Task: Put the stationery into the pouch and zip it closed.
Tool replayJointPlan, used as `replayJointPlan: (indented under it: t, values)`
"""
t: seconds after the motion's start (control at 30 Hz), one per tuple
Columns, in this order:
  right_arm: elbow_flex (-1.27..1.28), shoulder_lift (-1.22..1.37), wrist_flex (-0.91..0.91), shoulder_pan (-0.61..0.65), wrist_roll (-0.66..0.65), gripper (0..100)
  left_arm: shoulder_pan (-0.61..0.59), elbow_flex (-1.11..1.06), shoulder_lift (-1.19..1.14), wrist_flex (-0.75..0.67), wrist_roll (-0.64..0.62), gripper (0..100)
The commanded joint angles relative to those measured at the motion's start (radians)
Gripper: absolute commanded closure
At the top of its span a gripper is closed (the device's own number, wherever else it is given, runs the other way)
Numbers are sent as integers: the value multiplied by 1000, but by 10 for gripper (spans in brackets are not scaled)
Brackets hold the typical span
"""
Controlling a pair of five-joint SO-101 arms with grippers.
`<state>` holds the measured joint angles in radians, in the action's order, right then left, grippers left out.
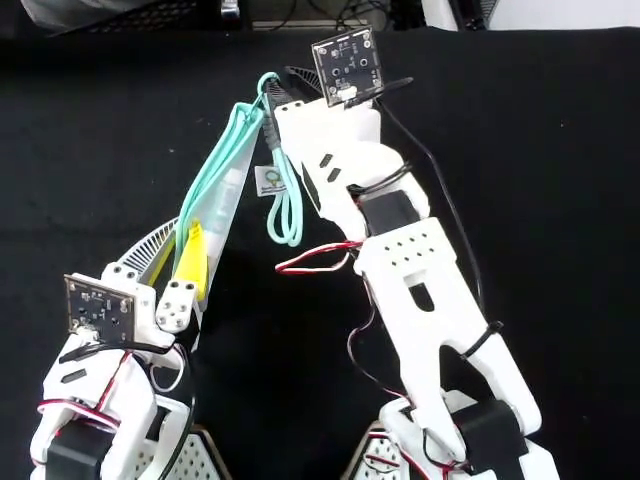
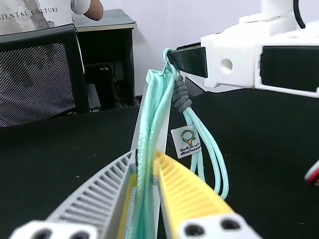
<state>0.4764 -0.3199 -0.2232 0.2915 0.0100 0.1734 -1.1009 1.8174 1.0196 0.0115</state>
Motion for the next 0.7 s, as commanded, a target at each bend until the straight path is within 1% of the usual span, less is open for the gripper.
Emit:
replayJointPlan:
  t: [0.0,0.13,0.23,0.3,0.33,0.43,0.67]
  values:
    - [-81,-2,31,-180,15,986,-4,16,8,38,-3,971]
    - [-93,-25,-61,-110,12,968,-4,12,8,37,-3,971]
    - [-99,-88,-166,-57,-3,858,-4,15,8,37,-3,971]
    - [-99,-151,-232,-15,-34,781,-4,10,6,34,-3,971]
    - [-96,-188,-262,8,-55,760,-4,10,6,34,-3,971]
    - [-94,-306,-358,87,-109,772,-4,10,6,31,-3,971]
    - [-77,-490,-520,238,-135,783,-8,10,6,29,-3,971]
